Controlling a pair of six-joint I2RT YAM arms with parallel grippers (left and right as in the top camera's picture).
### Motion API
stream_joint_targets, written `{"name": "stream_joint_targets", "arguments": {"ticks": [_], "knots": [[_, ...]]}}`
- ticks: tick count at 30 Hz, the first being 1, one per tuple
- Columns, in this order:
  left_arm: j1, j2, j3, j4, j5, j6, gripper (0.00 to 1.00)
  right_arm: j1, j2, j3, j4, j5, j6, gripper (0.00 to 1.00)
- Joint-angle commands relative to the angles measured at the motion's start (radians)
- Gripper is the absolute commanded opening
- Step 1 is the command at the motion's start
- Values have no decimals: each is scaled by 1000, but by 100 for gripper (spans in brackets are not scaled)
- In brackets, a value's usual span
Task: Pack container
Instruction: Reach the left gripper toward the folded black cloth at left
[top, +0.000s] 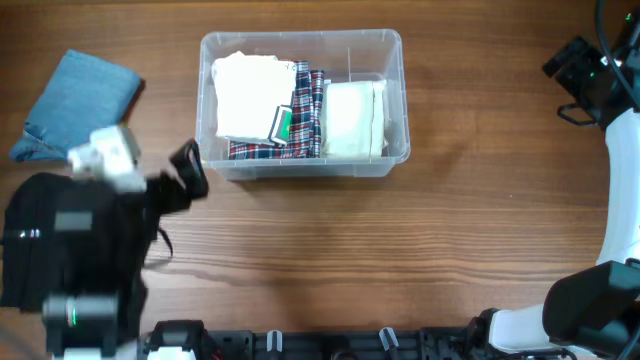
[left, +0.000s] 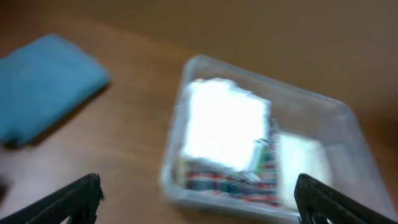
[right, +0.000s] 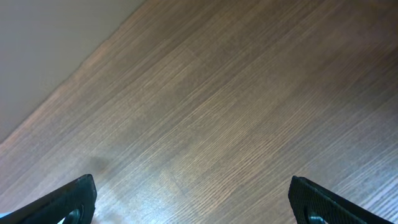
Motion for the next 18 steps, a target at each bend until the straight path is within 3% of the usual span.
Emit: {"name": "stream_joint_targets", "arguments": {"ticks": [1,5,12,18], "knots": [[-11,240,124,-130,-225,23,100,0,6,-5,0,17,1,100],[-43,419,154,-152,-287,23,100,0,6,-5,0,18,0,100],[-79,447,155,-135,-405,23,100,0,6,-5,0,17,0,100],[-79,447,155,-140,-327,21,100,0,6,-5,0,18,0,100]]}}
